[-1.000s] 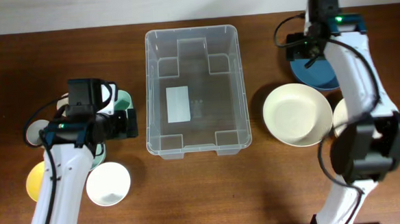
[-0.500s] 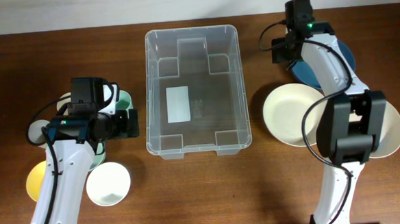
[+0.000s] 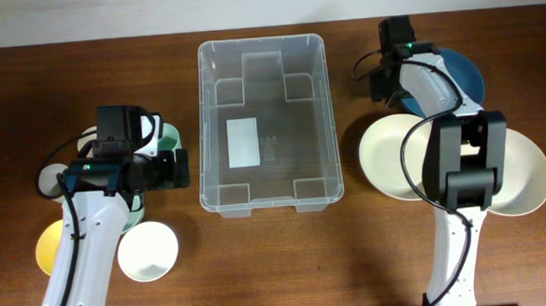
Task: Pack container
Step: 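Move the right gripper over the dark blue bowl's rim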
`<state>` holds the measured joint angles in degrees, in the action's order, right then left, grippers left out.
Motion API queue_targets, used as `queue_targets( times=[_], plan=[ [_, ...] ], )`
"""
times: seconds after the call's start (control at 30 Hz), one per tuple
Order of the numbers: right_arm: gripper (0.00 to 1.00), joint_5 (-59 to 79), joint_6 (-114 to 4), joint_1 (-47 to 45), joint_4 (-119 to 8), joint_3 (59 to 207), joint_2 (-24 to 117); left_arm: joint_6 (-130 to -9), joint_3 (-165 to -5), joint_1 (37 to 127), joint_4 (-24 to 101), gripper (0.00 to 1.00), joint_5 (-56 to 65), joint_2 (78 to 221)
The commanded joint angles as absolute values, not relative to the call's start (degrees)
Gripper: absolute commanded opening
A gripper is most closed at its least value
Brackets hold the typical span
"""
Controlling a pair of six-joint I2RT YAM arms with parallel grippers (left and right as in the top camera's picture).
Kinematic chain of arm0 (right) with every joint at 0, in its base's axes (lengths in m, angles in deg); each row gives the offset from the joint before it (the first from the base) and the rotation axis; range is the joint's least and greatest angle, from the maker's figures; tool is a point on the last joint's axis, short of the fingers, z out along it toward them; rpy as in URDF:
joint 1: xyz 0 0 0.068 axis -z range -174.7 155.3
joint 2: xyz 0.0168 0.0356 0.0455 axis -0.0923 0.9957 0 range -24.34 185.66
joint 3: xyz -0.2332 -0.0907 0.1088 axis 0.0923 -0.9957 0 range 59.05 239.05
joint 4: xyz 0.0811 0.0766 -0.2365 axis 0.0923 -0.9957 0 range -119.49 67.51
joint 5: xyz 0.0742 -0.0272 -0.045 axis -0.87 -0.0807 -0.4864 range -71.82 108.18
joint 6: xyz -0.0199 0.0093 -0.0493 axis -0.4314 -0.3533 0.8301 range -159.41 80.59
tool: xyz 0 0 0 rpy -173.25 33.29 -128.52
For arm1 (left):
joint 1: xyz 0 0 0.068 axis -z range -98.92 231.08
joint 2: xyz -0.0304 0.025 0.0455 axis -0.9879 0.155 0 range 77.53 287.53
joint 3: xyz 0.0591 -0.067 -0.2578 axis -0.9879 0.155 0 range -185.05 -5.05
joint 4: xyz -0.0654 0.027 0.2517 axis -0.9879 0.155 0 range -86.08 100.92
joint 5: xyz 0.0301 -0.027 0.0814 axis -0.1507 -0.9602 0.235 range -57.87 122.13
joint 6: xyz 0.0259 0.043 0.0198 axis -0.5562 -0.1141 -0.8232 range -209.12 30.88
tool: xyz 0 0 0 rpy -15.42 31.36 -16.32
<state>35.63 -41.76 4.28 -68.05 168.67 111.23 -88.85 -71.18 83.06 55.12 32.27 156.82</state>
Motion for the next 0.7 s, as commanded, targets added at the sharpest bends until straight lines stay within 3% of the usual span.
queue_targets(
  times=[0.0,0.33,0.4,0.67],
  plan=[
    [0.73,37.49,-41.58,5.4,-68.09,169.85,113.11,-88.23,-72.12,83.06,54.97,1.0,31.42,157.0],
    [0.41,37.51,-41.56,6.36,-67.87,169.85,113.26,-88.23,-72.12,83.06,54.95,1.0,31.42,156.97],
    [0.28,37.51,-41.56,6.34,-67.63,169.85,113.26,-88.23,-72.12,83.06,54.97,1.0,31.42,156.97],
    [0.15,37.51,-41.54,6.34,-67.2,169.85,113.26,-88.23,-72.12,83.06,54.95,1.0,31.42,157.0]
  ],
)
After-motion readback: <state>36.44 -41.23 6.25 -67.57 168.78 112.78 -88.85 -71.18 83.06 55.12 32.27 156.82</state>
